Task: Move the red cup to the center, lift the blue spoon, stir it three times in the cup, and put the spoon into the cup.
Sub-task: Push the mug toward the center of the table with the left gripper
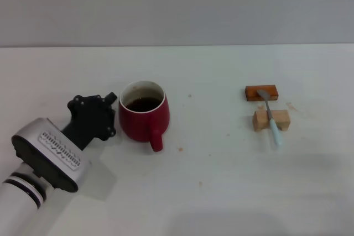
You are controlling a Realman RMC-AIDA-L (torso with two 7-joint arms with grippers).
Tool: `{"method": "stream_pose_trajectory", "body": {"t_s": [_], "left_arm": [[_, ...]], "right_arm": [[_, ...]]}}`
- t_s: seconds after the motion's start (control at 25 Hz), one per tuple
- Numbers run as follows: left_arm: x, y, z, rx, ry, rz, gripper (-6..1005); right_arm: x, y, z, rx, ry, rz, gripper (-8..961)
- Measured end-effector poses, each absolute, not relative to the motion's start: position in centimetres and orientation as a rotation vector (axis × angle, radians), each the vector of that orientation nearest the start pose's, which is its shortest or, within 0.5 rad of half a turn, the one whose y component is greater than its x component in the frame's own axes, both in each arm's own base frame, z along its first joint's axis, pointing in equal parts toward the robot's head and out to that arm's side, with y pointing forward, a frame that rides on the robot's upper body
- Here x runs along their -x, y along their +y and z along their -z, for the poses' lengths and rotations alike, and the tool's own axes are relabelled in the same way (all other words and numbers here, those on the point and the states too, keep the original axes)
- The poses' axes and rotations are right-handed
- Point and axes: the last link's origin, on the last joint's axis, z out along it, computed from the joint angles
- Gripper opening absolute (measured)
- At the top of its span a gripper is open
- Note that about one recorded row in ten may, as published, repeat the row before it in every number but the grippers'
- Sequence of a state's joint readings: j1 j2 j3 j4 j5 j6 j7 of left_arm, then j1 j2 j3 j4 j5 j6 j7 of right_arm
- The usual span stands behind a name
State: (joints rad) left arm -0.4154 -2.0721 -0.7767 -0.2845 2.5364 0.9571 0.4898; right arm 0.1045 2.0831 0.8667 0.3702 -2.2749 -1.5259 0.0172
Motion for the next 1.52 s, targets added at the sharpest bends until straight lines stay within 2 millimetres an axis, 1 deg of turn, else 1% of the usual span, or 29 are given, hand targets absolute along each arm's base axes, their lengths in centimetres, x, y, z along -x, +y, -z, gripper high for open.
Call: {"method": "stream_pose_trajectory", "body": {"t_s": [0.24,0.72,1.0,1.28,1.52], "left_arm": [[31.1,32.7,6.6,1.948,0.072,0.164,-2],[31.1,32.9,7.0,1.97,0.07,0.148,-1],[30.6,33.1,7.2,1.976,0.079,0.159,-2],[30.4,33.1,7.4,1.984,0.088,0.166,-2],[29.5,32.9,8.1,2.011,0.111,0.194,-1]], "right_arm": [[-33.5,23.6,-1.3,1.301,0.403,-0.823,666],[-33.8,23.5,-1.3,1.303,0.405,-0.806,666],[-33.8,23.6,-1.3,1.305,0.406,-0.804,666],[-33.7,24.1,-1.2,1.316,0.402,-0.805,666],[-33.6,24.3,-1.3,1.318,0.4,-0.81,667]]}}
